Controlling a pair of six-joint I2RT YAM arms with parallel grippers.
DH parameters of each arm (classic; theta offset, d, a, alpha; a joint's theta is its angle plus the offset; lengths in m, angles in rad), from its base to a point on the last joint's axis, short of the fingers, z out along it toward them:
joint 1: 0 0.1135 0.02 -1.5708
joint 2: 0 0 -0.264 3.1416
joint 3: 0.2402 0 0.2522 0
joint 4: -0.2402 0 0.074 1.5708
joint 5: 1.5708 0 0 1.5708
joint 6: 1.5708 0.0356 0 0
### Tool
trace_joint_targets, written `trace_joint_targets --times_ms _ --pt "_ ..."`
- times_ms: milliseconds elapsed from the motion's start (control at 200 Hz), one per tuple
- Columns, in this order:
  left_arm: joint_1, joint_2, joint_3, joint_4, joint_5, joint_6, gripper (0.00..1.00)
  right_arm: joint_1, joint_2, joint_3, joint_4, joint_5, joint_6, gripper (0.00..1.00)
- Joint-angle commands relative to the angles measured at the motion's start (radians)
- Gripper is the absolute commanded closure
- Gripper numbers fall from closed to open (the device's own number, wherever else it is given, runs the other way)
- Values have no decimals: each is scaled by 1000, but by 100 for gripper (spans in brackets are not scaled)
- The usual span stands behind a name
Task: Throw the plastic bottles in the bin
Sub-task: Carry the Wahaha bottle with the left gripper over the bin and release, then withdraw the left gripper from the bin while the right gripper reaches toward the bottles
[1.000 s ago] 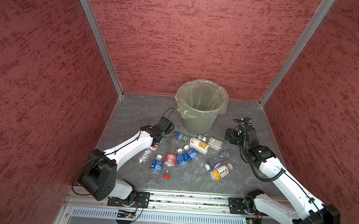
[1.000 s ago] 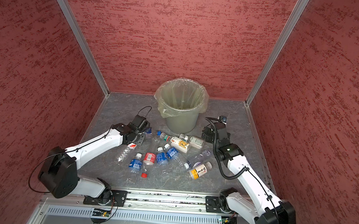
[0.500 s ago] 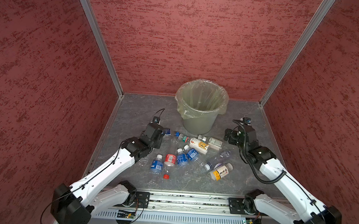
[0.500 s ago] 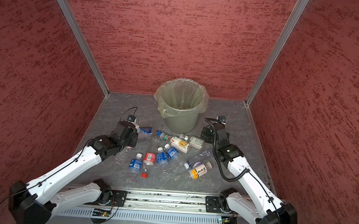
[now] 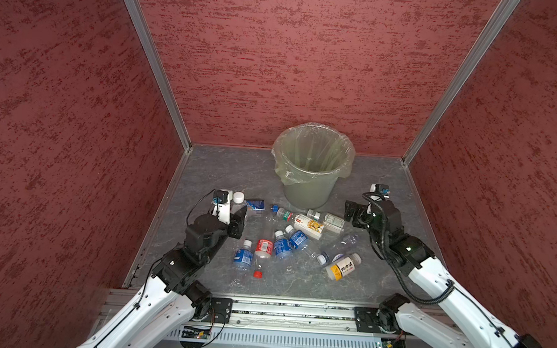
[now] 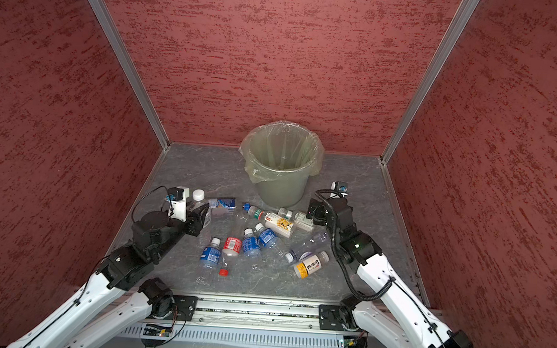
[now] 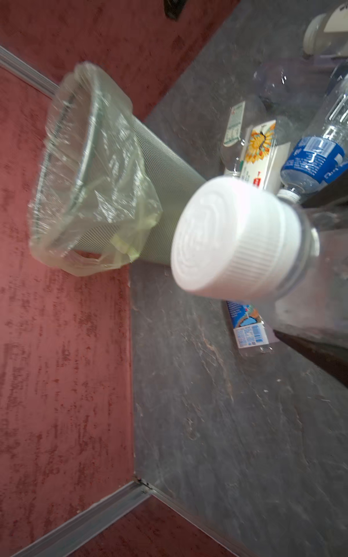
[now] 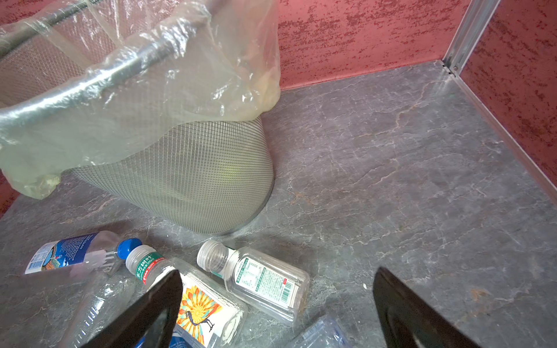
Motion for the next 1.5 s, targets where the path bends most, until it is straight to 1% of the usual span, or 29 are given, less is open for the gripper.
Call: trace_joint_targets --times_ms 0,45,276,466,566,626,691,807,917,1002,1037,1082,1122,1127,1132,1137,1142,1152,1197,1242,1293,1368,1498 --pt "-4 -71 -20 110 76 1 55 21 0 -10 25 47 2 1" --pt "-5 -91 -23 120 91 -4 53 27 8 -7 22 52 2 1" --pt "-6 -132 -7 159 129 -24 53 65 19 -12 20 99 -1 1" --pt "-6 -111 34 232 148 -28 52 72 8 -23 25 109 -3 1" --pt "-5 -59 76 291 165 -31 49 73 7 -24 26 115 -7 1" --pt "-4 -5 120 324 180 -29 46 73 7 -23 28 119 -6 1" --pt "-5 86 177 368 205 -22 45 74 5 -24 30 120 -8 1" --pt "2 293 321 467 255 2 45 75 -9 -26 37 124 -8 1" --pt "37 561 552 544 337 1 44 76 -28 -29 46 122 -6 1" --pt "80 784 789 561 409 -35 45 75 -31 -24 44 123 -5 1" --pt "97 859 886 559 438 -58 43 76 -31 -21 44 123 -4 1" --pt "114 971 1013 532 465 -74 37 75 -29 -17 41 125 -3 1" --pt "130 1070 1133 474 489 -97 26 75 -28 -14 40 126 -2 1" --pt "131 1081 1147 465 492 -99 23 75 -28 -12 39 126 -2 1" --pt "132 1092 1161 456 494 -100 18 75 -28 -12 39 127 -2 1" --pt "135 1104 1175 446 498 -103 10 76 -28 -12 39 128 -2 1" --pt "136 1114 1189 438 504 -106 5 76 -28 -11 38 128 -2 1" --pt "138 1135 1214 424 510 -109 1 76 -28 -9 36 127 -1 1" --pt "146 1210 1297 363 519 -122 0 76 -28 -5 30 131 1 1" --pt "149 1246 1323 338 513 -126 0 76 -30 2 24 134 2 1" --pt "150 1246 1300 346 502 -126 0 76 -31 8 14 137 6 1" --pt "152 1214 1235 380 494 -128 0 76 -37 12 9 138 6 1" --pt "155 1135 1146 381 495 -123 0 77 -33 8 4 126 1 1"
